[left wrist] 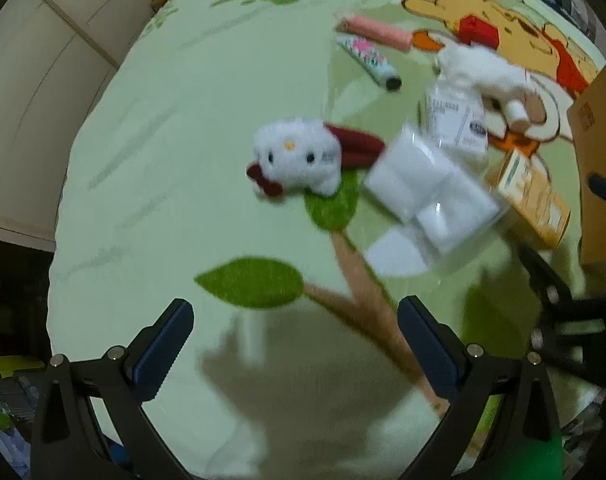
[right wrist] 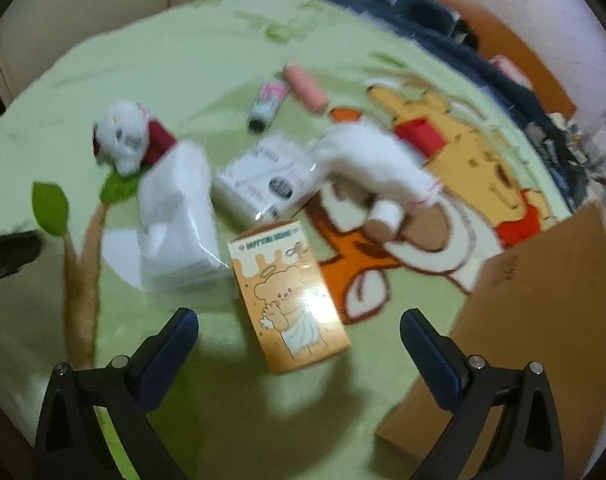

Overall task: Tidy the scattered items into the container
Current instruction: 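Grasp the Hello Kitty plush with left tool while right grasps orange Butter Bear box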

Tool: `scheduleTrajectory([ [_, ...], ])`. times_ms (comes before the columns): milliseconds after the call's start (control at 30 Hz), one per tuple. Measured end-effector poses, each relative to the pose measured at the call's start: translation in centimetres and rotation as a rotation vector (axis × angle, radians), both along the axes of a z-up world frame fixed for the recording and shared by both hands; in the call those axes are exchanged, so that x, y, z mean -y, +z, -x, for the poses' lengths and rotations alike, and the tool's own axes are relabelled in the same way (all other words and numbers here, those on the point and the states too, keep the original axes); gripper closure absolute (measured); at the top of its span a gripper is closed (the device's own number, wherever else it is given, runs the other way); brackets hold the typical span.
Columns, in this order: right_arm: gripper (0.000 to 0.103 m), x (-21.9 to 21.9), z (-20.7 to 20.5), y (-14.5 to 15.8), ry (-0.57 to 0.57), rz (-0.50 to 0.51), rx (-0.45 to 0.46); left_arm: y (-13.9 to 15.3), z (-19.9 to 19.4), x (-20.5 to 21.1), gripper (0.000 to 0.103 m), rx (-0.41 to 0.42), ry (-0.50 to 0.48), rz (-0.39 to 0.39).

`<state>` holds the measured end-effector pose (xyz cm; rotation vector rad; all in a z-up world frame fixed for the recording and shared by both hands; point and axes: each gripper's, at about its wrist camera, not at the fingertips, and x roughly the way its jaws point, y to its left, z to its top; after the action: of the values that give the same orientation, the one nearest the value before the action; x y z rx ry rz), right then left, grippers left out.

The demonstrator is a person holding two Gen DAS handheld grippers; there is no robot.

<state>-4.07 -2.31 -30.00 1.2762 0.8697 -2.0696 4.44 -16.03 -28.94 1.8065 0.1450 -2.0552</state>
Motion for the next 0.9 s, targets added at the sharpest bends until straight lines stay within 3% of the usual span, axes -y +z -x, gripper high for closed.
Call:
scheduleTrajectory([
  [100, 0.0, -0.1, 1.2, -1.5, -0.016, 0.003, 0.055, -1.0, -0.4, 0.1, 0.0, 0.031, 0.006, -0.003],
  [133, 0.006, -0.2, 1.6, -1.9, -0.02, 0.011, 0.076, -1.1, -0.4, 0.2, 0.0, 0.034, 0.008, -0.003],
  [267, 0.048, -0.6, 2.9, -3.3, -0.042, 0.072, 0.228, -1.4, 0.1, 0.6, 0.0, 0.034, 0.015, -0.001],
  [300, 0.053, -0.7, 3.1, -3.6, -0.051, 0.068, 0.247, -1.3, 0.4, 0.7, 0.0, 0.031, 0.013, 0.002],
  [533, 0.053, -1.9, 2.0, -3.2, -0.109, 0.111, 0.288, -1.3, 3.4, 1.6, 0.0, -0.035, -0.013, 0.019],
  [900, 0.053, -2.1, 0.5, -3.4, -0.109, 0.091, 0.294, -5.4, 8.1, 5.6, 0.0, -0.065, 0.124, -0.076],
])
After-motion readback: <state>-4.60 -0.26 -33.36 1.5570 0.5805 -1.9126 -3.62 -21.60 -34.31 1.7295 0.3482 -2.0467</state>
